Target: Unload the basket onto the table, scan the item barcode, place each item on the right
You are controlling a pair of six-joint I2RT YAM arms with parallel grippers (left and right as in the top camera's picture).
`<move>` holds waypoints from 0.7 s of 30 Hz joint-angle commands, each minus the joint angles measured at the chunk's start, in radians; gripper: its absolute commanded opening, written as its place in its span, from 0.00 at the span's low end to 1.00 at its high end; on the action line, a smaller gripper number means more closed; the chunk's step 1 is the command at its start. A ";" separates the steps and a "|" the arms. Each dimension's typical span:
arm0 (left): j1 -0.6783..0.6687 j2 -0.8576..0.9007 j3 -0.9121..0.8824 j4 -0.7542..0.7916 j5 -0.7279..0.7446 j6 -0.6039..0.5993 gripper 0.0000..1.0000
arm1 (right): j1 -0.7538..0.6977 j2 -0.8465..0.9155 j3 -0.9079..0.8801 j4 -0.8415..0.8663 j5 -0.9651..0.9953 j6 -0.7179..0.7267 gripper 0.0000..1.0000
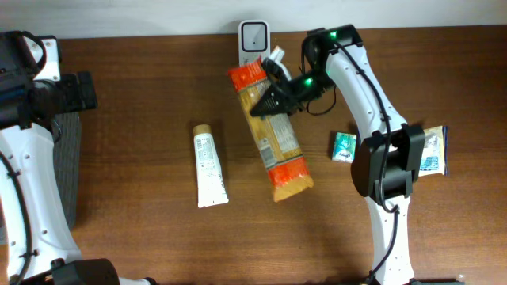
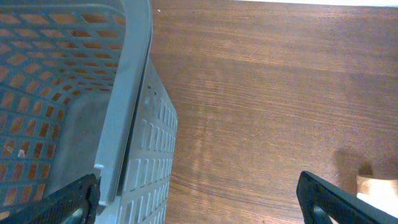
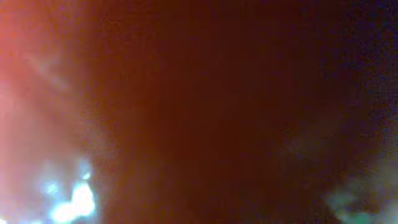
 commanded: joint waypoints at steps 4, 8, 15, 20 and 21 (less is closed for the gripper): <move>0.001 0.001 0.006 0.001 0.000 -0.009 0.99 | -0.074 -0.098 0.043 -0.011 -0.293 0.097 0.04; 0.001 0.001 0.006 0.001 0.001 -0.009 0.99 | -0.138 -0.194 0.043 -0.011 -0.293 0.098 0.04; 0.000 0.001 0.006 0.001 0.001 -0.009 0.99 | -0.180 -0.252 0.043 0.002 -0.278 0.087 0.04; 0.001 0.001 0.006 0.001 0.000 -0.009 0.99 | -0.136 -0.253 0.077 0.227 0.315 0.320 0.04; 0.000 0.001 0.006 0.001 0.001 -0.009 0.99 | -0.112 -0.253 0.108 0.257 0.395 0.338 0.04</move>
